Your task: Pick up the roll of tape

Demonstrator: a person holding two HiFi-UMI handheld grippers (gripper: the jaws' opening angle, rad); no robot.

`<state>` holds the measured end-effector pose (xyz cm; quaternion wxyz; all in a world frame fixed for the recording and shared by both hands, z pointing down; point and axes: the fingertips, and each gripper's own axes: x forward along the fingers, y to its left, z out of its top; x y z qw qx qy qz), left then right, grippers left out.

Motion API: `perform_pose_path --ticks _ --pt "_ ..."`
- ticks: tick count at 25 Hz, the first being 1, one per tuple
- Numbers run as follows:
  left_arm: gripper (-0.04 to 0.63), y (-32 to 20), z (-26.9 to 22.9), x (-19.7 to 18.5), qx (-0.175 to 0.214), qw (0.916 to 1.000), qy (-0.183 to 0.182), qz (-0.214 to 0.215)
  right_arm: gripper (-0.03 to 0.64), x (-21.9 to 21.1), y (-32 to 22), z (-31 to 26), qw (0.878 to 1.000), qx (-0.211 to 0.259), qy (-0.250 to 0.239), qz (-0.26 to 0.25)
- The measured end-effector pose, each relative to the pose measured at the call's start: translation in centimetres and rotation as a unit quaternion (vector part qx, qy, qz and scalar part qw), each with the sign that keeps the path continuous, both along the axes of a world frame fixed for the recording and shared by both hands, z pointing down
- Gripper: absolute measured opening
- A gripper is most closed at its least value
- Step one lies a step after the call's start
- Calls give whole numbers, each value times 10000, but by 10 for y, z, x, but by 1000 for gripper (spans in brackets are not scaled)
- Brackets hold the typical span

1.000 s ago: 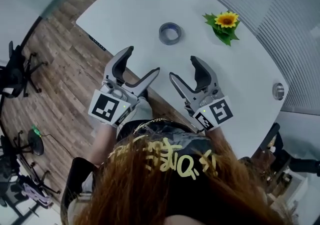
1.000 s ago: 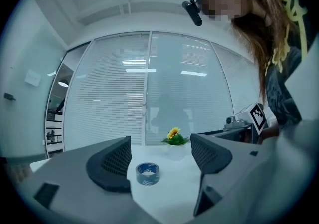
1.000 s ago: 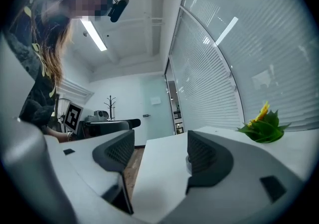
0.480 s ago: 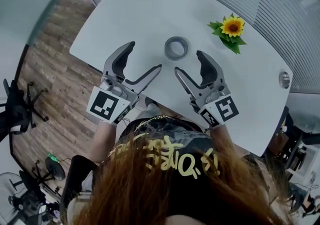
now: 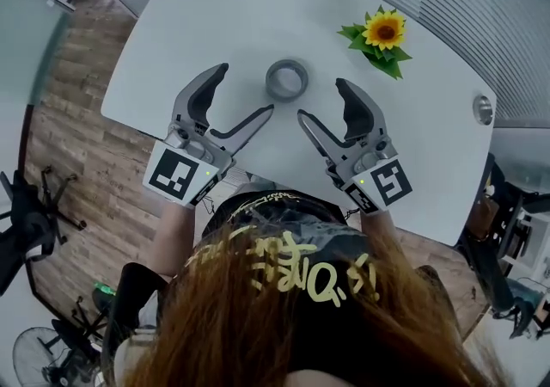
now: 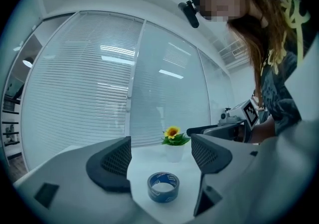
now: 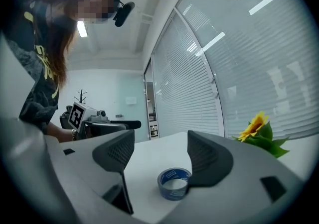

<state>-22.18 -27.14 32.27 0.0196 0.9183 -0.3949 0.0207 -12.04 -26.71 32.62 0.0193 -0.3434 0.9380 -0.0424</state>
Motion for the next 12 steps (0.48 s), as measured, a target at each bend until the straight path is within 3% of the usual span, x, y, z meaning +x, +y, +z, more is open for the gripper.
perform_pose_path --ticks 5,12 --pt "373 4 24 21 -324 9953 -478 773 314 0 -4 21 9980 -89 386 -486" --pt "373 -23 85 28 -724 9870 -891 1121 314 -10 -18 91 9719 -272 1985 -1238"
